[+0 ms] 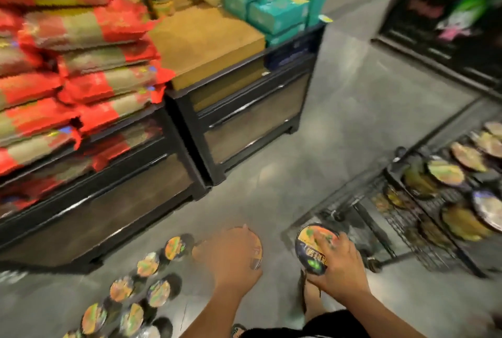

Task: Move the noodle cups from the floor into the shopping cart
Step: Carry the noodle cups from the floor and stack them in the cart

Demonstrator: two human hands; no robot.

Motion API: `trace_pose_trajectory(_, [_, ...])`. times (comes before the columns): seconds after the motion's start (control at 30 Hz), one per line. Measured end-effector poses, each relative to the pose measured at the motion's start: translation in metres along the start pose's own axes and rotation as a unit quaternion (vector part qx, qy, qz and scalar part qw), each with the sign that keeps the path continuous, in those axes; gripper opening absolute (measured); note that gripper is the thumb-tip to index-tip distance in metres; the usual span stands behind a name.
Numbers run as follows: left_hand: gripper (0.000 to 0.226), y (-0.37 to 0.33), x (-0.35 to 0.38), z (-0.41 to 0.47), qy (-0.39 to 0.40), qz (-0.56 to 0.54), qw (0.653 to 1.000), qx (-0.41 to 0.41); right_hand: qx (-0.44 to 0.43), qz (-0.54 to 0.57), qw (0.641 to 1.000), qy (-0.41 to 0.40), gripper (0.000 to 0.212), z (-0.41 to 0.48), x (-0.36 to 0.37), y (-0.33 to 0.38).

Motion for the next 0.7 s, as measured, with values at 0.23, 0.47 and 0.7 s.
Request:
trace_pose_trajectory(0.23, [0.101,-0.125,-0.037,0.06,-0.032,0.055,0.99,0.126,0.152,0.07,0.986,-0.015,0.103,0.022,-0.016,-0.109])
trace_pose_trajectory(0.47, [0.104,-0.261,-0.098,0.127,-0.107,0.06,0.975,0.184,0.17,0.165,0.97,-0.062,0.102,0.09,-0.08,-0.185])
trace_pose_trajectory(0.7, [0.1,-0.411,-0.139,0.168,-0.181,-0.001,0.932,0.314,0.19,0.257,0.924,-0.211,0.101,0.129,-0.156,-0.271])
Point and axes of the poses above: each hand's wrist, its own z-axis towards the middle knuckle, its own x-axis out of the palm, y = z × x, the point moved 8 cm from there along z, towards the middle knuckle, and after that the axes turned 8 degrees about x, right-handed, at the moved point
